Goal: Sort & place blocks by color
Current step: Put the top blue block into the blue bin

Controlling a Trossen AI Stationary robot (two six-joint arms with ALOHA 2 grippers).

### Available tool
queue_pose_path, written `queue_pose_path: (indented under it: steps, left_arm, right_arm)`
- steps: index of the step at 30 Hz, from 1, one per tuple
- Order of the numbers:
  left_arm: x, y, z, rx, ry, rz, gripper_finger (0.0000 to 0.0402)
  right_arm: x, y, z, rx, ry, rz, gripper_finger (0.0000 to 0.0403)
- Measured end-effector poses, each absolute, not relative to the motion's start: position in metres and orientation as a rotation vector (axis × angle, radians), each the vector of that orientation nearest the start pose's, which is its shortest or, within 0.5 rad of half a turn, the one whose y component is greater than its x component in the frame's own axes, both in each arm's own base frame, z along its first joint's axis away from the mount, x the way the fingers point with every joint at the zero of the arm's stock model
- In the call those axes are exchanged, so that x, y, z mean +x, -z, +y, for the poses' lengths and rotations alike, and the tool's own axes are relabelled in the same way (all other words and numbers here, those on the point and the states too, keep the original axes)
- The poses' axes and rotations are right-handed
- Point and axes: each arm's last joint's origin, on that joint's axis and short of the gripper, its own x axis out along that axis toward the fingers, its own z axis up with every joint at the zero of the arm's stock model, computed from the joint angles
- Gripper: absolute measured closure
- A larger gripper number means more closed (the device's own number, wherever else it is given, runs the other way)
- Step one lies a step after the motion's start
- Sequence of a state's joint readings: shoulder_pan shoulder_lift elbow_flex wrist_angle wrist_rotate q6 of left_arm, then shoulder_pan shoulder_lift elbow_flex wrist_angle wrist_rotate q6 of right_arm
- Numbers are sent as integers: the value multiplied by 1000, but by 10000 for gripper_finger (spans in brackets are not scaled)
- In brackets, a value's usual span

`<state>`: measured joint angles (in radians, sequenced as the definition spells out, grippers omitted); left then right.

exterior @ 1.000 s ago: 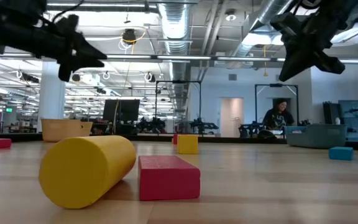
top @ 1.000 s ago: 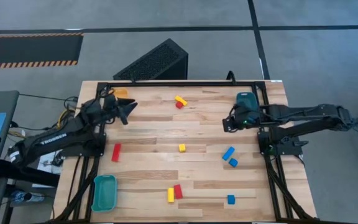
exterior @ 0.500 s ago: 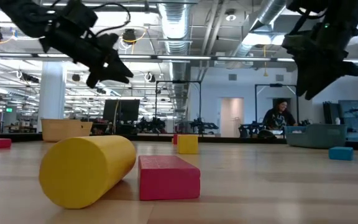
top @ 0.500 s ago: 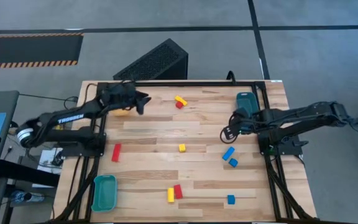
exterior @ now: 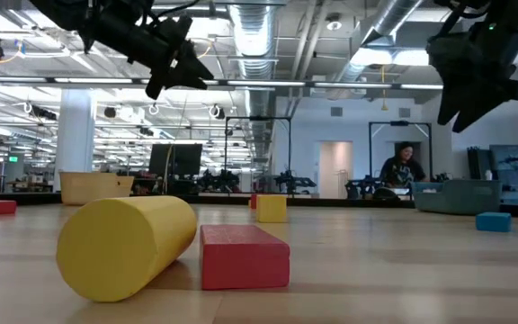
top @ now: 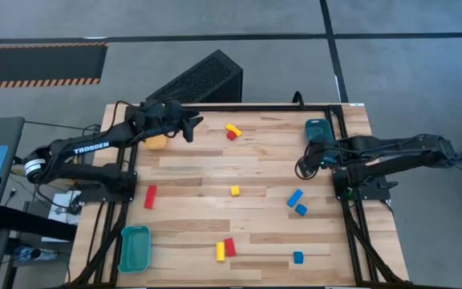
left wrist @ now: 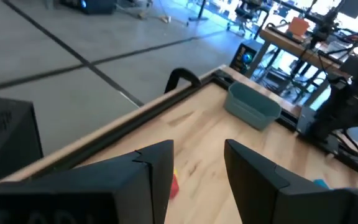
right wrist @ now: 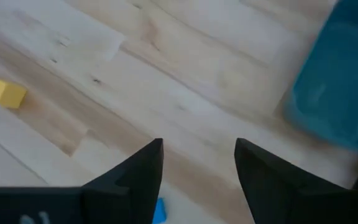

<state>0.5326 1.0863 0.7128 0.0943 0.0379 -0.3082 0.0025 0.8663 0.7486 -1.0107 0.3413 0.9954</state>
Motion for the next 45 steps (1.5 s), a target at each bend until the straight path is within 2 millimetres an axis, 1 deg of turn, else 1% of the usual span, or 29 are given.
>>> queue_pose_path:
  steps: [3, 6, 10, 12, 16, 20, 23, 28, 31, 34, 37, 41, 45]
  left_arm:
    - [212, -276, 112, -362, -489, 210, 259]
    - [217, -274, 100, -392, -472, 234, 232]
    - [222, -267, 83, -438, -518, 289, 193]
    - [223, -265, 75, -466, -506, 312, 181]
    - [227, -262, 58, -503, -469, 352, 176]
    - [227, -259, 44, -518, -452, 390, 181]
    - [225, -257, 36, -542, -453, 419, 182]
    - [207, -258, 31, -564, -493, 489, 182]
    - [194, -262, 30, -557, -516, 511, 182]
    - [184, -263, 30, -540, -540, 539, 182]
    - [183, -263, 30, -483, -533, 549, 182]
    - [187, -251, 31, -382, -509, 593, 182]
    - [194, -238, 33, -288, -491, 678, 182]
  right_arm:
    - [143, -250, -10, 605, 778, 869, 174]
    - [155, -246, -10, 555, 744, 871, 170]
    - [176, -240, -14, 620, 767, 813, 168]
    - [187, -237, -17, 656, 741, 800, 168]
    - [203, -228, -26, 688, 703, 819, 168]
    - [210, -213, -29, 673, 697, 932, 168]
    - [212, -203, -28, 691, 690, 1017, 168]
    - [213, -190, -23, 737, 698, 1131, 168]
    - [213, -181, -16, 792, 719, 1222, 168]
    - [209, -178, -6, 847, 762, 1315, 168]
    - [205, -183, 6, 872, 827, 1362, 168]
    - [198, -190, 19, 924, 909, 1368, 168]
    - [198, -186, 29, 960, 931, 1353, 168]
